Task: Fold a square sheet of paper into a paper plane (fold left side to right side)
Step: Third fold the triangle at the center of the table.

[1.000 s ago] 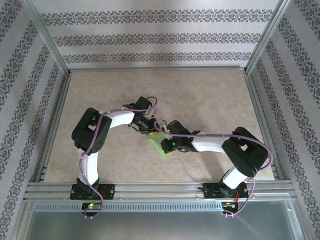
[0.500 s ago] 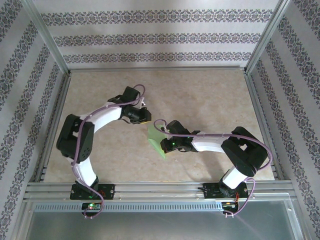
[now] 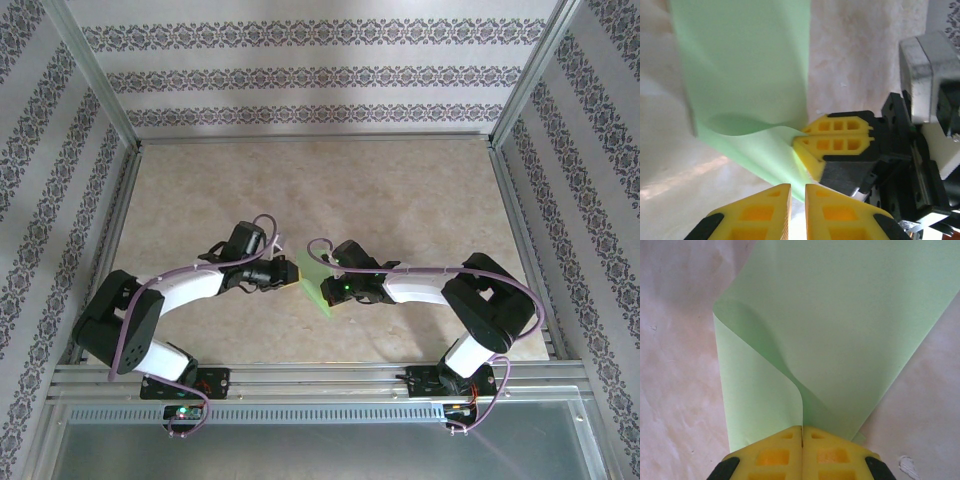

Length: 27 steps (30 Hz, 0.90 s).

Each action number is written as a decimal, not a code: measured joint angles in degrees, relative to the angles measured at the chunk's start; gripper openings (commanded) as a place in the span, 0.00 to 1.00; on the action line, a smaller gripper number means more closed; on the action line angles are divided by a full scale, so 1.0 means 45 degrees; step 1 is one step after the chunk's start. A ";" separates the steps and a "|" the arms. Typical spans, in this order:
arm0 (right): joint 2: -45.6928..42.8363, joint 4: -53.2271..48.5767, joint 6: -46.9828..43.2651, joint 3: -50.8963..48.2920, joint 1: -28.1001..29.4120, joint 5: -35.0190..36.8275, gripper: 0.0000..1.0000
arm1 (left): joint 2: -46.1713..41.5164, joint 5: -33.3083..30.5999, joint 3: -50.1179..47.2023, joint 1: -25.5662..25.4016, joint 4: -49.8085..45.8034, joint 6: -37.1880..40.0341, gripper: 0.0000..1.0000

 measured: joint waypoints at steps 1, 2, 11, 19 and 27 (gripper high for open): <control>0.0019 0.0000 0.0000 0.0015 0.0000 0.0000 0.00 | 0.0068 0.0010 -0.0010 -0.0141 0.0233 -0.0131 0.15; 0.0039 0.0005 0.0000 0.0029 0.0000 -0.0005 0.00 | 0.0189 0.0010 -0.0010 -0.0306 0.0534 -0.0267 0.15; 0.0063 -0.0097 -0.0005 0.0102 0.0000 -0.0015 0.00 | 0.1889 -0.0010 -0.0019 -0.0996 0.2200 -0.1156 0.15; 0.0063 -0.0155 -0.0010 0.0131 0.0000 -0.0010 0.00 | 0.2681 -0.0141 -0.0019 -0.1001 0.2599 -0.1336 0.15; 0.0083 -0.0238 -0.0015 0.0185 0.0000 -0.0010 0.00 | 0.2885 -0.0350 -0.0034 -0.1001 0.2589 -0.1331 0.15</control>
